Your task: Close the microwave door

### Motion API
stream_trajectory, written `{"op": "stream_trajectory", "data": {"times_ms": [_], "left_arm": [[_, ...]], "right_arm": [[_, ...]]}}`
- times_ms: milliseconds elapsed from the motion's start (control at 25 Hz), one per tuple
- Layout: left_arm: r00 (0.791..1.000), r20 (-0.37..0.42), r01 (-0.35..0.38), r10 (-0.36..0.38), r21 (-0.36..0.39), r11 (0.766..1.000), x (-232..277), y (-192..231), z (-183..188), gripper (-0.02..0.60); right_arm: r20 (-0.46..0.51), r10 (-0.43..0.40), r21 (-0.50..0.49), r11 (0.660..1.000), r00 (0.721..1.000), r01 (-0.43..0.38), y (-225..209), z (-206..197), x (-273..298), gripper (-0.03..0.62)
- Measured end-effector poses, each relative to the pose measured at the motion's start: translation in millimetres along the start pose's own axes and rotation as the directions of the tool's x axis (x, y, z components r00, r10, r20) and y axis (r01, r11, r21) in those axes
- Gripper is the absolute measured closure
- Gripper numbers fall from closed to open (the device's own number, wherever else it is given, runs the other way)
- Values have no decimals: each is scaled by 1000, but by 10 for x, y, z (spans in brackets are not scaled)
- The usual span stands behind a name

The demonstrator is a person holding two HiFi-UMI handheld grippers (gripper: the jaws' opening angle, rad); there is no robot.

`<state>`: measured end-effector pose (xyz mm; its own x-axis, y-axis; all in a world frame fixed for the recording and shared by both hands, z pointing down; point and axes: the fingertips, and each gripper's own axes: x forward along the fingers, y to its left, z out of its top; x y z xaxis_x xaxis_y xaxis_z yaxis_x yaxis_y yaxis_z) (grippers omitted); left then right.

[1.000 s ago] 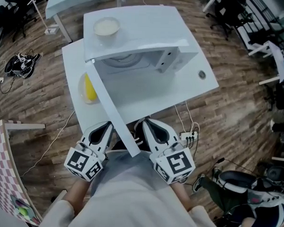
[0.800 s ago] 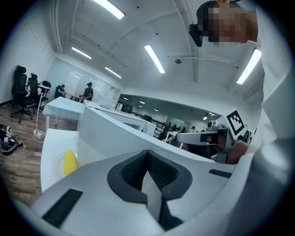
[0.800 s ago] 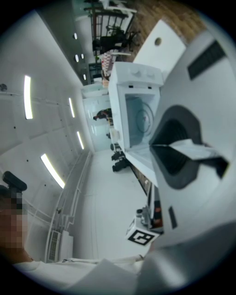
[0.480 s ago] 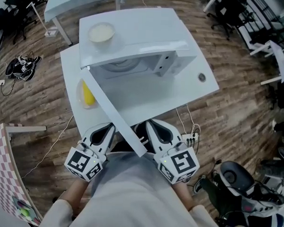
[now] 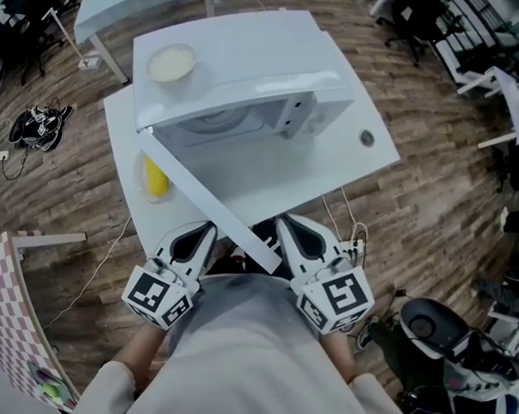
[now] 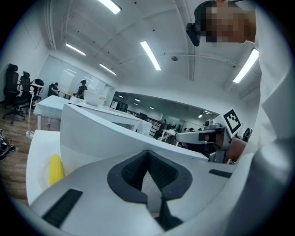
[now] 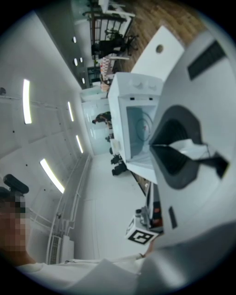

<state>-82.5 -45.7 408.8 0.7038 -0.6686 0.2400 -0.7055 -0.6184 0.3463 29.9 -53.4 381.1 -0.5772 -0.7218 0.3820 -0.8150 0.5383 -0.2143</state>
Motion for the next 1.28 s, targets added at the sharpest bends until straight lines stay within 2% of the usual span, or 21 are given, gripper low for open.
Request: {"op": "stream_trajectory", "data": {"times_ms": [440,680,1280], "left_arm": [[1000,-6,26,-26,-4,1000,218,-32,80,563],[1000,1,14,-14,-10,1000,294,35,114,563],[1000,-6,19,-19,-27,999,508,57,179,563]], "right_arm": [[11,-42,36,998,999,41,-242,57,-70,571],[17,-61,49,997,998,60,-366,70,-94,571],[19,-57,60,997,998,56,-546,174,-29,571]]}}
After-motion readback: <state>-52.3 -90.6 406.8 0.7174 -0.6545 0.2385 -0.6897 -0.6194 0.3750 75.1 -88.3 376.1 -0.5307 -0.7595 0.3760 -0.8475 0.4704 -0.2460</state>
